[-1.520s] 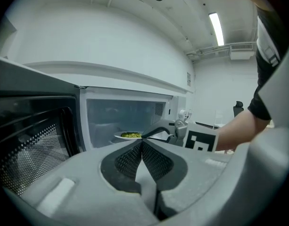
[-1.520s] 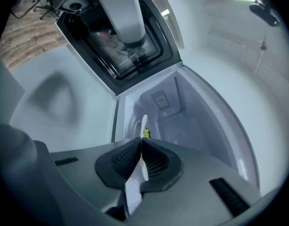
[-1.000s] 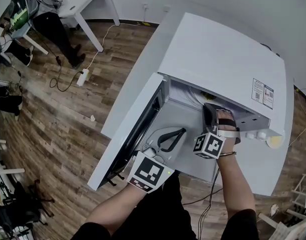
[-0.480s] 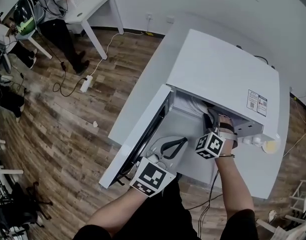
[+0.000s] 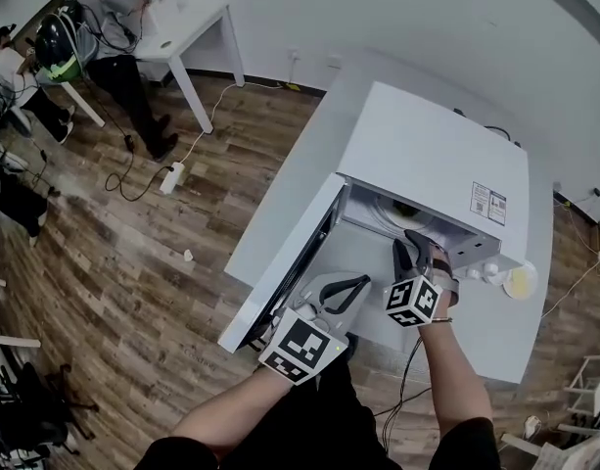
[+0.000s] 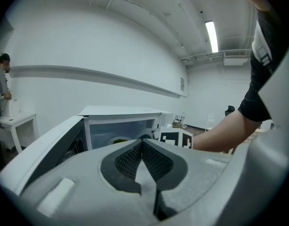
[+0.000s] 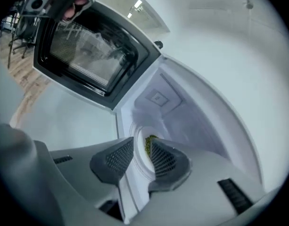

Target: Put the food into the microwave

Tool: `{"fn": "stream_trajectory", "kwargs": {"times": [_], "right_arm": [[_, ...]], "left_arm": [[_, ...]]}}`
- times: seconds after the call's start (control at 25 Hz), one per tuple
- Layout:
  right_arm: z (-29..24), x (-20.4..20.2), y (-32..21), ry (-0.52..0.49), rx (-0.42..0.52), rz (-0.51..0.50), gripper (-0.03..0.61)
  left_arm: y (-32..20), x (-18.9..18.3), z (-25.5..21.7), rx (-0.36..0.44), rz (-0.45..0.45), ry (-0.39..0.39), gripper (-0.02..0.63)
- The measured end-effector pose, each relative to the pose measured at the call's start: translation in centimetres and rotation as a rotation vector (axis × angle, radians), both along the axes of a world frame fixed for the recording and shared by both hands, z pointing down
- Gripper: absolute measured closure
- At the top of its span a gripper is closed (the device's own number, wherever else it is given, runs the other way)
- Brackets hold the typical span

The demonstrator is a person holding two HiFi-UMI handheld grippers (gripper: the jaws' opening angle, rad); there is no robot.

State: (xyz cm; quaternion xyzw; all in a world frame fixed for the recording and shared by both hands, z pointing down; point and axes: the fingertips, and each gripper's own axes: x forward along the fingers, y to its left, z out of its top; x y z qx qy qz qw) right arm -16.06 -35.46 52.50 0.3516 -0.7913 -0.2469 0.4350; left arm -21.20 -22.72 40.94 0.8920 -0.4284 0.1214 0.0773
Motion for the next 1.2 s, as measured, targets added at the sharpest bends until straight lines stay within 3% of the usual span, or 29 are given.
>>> {"fn": "stream_trajectory", "kwargs": {"times": [0.48,0.76,0.96,1.2], "right_arm": [[-11.1,4.1,16.2,-0.328,-0.059,0.121,0.497],[-18.4,4.8,22.1,-0.661,-0.106,0.001,0.511],[-24.2,8.0,24.5,-0.976,-0.145,-0.066,0.54],[-26.8,13.4,28.1,-1.112,-0.22,-0.08,0.558]], "left_arm": [[9.0,1.2,-6.0,0.076,0.08,0.002,0.604],[12.9,0.6,-9.2,0.09,0.027,0.062,0.604],[13.5,3.7,-11.8,0.151,0.013,0.055,0.604],[14.1,9.2,-13.7,0.167,0.043,0.106,0.605]]}}
